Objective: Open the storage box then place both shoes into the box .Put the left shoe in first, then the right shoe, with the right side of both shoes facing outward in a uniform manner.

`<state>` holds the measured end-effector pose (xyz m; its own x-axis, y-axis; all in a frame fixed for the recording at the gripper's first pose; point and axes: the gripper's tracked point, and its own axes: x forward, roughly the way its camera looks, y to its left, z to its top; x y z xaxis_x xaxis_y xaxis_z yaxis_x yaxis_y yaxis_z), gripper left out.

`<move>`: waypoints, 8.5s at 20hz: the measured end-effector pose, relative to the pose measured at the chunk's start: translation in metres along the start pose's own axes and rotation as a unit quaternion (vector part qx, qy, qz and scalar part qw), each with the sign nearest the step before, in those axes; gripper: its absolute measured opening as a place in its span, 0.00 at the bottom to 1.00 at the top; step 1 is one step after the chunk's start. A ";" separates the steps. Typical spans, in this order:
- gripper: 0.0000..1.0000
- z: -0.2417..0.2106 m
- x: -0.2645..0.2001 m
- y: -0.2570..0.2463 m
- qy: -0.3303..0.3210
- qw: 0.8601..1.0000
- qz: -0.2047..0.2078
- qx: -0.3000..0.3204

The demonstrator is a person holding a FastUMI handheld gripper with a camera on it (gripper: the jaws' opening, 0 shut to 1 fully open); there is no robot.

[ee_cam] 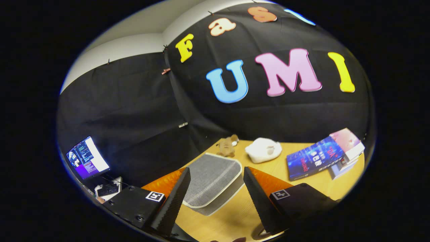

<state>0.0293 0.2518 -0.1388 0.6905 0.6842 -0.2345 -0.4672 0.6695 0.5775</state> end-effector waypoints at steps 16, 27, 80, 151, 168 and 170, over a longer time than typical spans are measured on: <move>0.98 -0.111 0.102 -0.011 0.136 0.894 0.148 0.401; 0.76 -0.120 0.118 -0.005 0.145 0.841 0.187 0.487; 0.65 0.020 0.252 0.203 0.069 0.988 0.120 0.072; 0.05 -0.058 -0.023 -0.130 0.161 0.921 -0.238 0.265; 0.05 -0.078 0.178 0.019 0.229 0.928 -0.167 0.244; 0.05 -0.096 0.194 0.023 0.243 0.924 -0.171 0.241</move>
<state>0.0990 0.4277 -0.2460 0.3673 0.5833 -0.7245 0.1134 0.7450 0.6573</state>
